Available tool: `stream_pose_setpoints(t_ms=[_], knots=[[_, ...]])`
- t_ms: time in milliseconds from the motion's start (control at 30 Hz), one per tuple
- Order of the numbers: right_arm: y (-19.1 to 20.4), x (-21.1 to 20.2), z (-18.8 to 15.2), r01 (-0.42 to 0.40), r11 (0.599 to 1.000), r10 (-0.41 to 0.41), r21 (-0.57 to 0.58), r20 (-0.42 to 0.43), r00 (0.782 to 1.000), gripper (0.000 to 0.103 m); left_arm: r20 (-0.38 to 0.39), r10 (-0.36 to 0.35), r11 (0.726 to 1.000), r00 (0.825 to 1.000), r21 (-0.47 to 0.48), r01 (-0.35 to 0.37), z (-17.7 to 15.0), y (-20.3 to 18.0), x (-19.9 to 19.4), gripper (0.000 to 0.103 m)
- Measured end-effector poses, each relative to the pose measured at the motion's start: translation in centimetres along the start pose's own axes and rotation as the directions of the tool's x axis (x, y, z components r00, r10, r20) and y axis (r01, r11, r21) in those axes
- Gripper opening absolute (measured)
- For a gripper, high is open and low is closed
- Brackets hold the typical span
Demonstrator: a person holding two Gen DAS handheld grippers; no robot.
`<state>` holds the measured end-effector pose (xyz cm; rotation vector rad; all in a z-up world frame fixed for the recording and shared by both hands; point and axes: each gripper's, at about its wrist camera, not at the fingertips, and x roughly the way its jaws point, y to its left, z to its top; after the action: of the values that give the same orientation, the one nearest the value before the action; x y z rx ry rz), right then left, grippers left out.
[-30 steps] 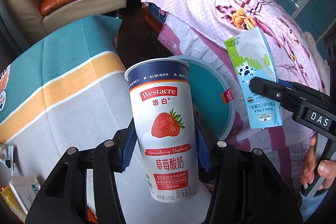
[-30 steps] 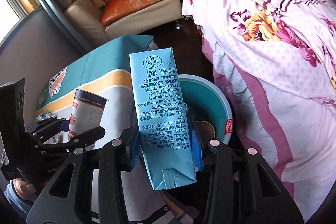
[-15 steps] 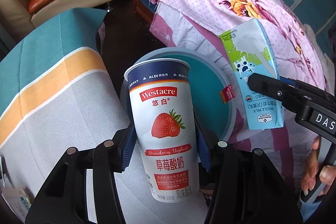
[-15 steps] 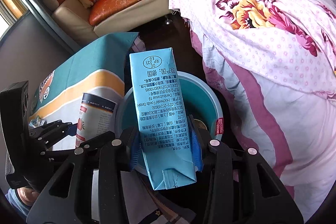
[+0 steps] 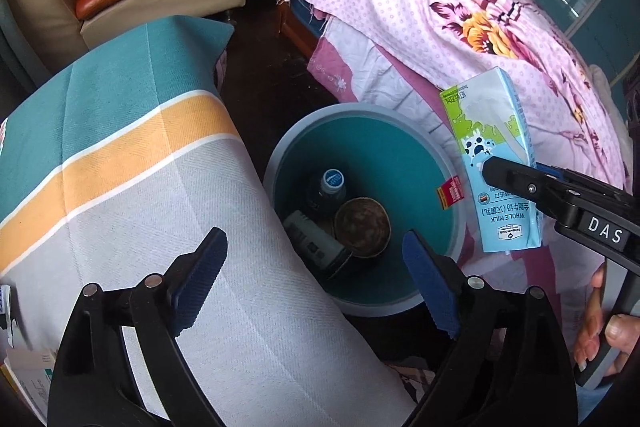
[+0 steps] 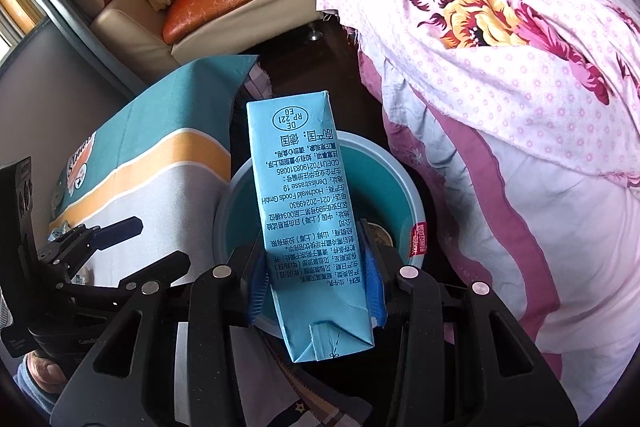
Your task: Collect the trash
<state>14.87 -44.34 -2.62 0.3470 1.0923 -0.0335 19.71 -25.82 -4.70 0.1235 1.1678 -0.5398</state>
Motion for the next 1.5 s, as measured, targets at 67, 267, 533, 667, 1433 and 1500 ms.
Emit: stream_pose_setpoints(t_ms=[67, 267, 533, 667, 1433, 1500], knots=[[0.2, 0.2, -0.1, 0.007, 1.000, -0.007, -0.003, -0.005, 1.000, 0.038, 0.002, -0.008, 1.000, 1.000, -0.007, 0.008, -0.1, 0.1, -0.1, 0.090], [0.5, 1.0, -0.3, 0.029, 1.000, -0.029, -0.006, -0.030, 0.999, 0.038, 0.003, -0.019, 1.000, 1.000, -0.012, 0.019, -0.5, 0.6, -0.5, 0.091], [1.2, 1.7, -0.5, 0.046, 0.999, -0.046, -0.013, -0.060, 0.997, 0.039, 0.006, -0.033, 0.999, 0.999, -0.021, 0.033, -1.2, 1.6, -1.1, 0.092], [1.3, 2.0, -0.7, 0.047, 0.999, -0.048, -0.005, -0.077, 0.996, 0.039, 0.006, -0.029, 0.999, 1.000, -0.028, 0.029, -1.6, 2.4, -1.4, 0.092], [9.7, 0.0, -3.1, 0.030, 0.996, -0.038, -0.090, -0.098, 0.994, 0.073, 0.047, 0.008, 0.990, 0.999, -0.139, -0.001, -7.7, 10.4, -7.9, 0.092], [11.3, -0.2, -3.8, 0.023, 0.993, -0.035, -0.118, -0.102, 0.994, 0.073, 0.058, 0.016, 0.989, 0.998, -0.151, -0.007, -8.8, 11.4, -9.0, 0.092]])
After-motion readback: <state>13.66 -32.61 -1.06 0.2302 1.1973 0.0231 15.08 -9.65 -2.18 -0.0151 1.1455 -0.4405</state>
